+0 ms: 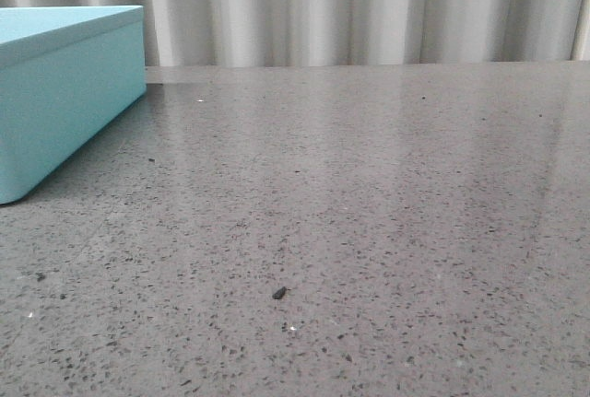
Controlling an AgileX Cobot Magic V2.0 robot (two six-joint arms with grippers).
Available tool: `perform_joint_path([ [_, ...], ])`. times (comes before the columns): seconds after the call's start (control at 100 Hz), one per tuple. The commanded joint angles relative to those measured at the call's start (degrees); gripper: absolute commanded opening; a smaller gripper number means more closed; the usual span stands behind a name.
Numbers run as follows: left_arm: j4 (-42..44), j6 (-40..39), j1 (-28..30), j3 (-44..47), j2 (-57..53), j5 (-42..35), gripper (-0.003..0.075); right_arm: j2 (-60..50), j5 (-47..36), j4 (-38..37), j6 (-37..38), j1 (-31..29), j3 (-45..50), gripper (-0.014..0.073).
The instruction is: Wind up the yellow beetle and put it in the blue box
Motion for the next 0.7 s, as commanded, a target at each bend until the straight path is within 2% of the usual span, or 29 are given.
perform_joint_path([
  [0.0, -0.7, -0.4, 0.1, 1.4, -1.9, -1.6, -0.0021, 0.6, -4.6, -0.2, -0.4, -0.1, -1.5, -0.0061],
  [0.5, -0.7, -0.4, 0.1, 1.4, -1.9, -1.6, -0.0021, -2.8, -5.3, -0.2, -0.4, -1.9, -1.2, -0.0061],
  [0.69, -0.7, -0.4, 0.1, 1.4, -1.9, -1.6, -0.0021, -3.6, -11.5, -0.2, -0.4, -4.8, 4.1, -0.0061],
])
